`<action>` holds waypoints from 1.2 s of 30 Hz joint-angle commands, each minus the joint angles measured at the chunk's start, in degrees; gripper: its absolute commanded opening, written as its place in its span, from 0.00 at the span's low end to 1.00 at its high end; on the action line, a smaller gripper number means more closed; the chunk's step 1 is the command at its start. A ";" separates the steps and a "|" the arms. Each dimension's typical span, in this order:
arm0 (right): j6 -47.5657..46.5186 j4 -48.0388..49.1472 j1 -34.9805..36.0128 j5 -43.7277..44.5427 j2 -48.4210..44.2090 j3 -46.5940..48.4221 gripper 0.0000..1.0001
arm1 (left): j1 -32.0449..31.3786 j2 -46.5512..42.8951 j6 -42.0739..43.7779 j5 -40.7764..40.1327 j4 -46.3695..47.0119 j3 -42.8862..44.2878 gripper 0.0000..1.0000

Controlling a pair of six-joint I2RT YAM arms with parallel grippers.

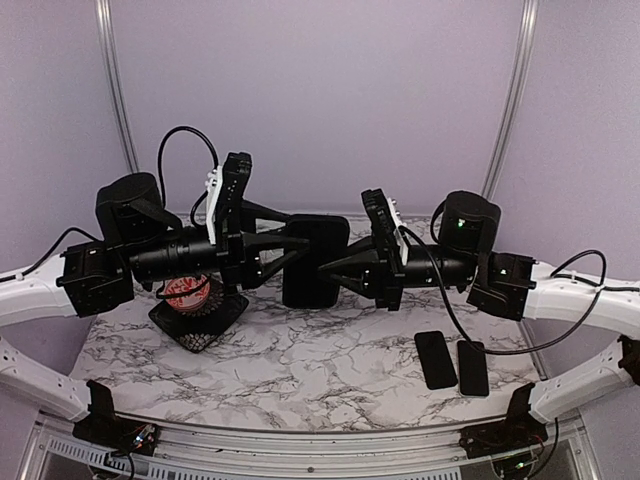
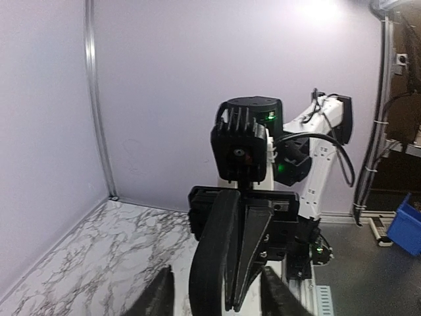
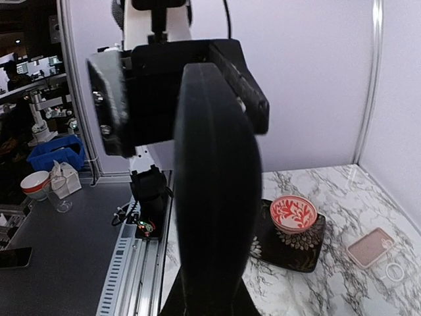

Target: Put the phone into the phone case

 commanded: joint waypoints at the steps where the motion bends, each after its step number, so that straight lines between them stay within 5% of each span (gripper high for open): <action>1: 6.11 -8.56 -7.68 6.79 -1.33 5.62 0.00 | -0.13 -4.81 0.09 -25.39 3.84 -3.16 0.99; 5: 10.61 -27.52 -20.93 8.33 1.97 10.61 0.00 | 0.42 -2.56 3.91 -49.25 -9.94 1.21 0.99; 8: 10.50 -36.87 -30.22 5.30 7.06 13.22 0.00 | 1.41 2.48 3.99 -55.97 -19.94 4.88 0.99; 16: 4.48 -45.56 -48.65 -5.50 25.06 15.44 0.00 | 9.94 6.74 -4.90 -42.78 -24.91 6.73 0.99; 27: -4.55 -56.22 -55.31 -6.31 41.34 23.45 0.00 | 13.08 9.37 -2.99 -39.12 -25.25 6.00 0.99; 33: -3.96 -50.36 -52.85 -9.51 37.08 20.82 0.00 | 13.79 9.24 -2.79 -37.79 -25.27 5.47 0.99; 36: -3.74 -43.26 -47.18 -13.54 29.40 19.21 0.00 | 14.00 9.30 -3.12 -28.99 -24.01 5.18 0.99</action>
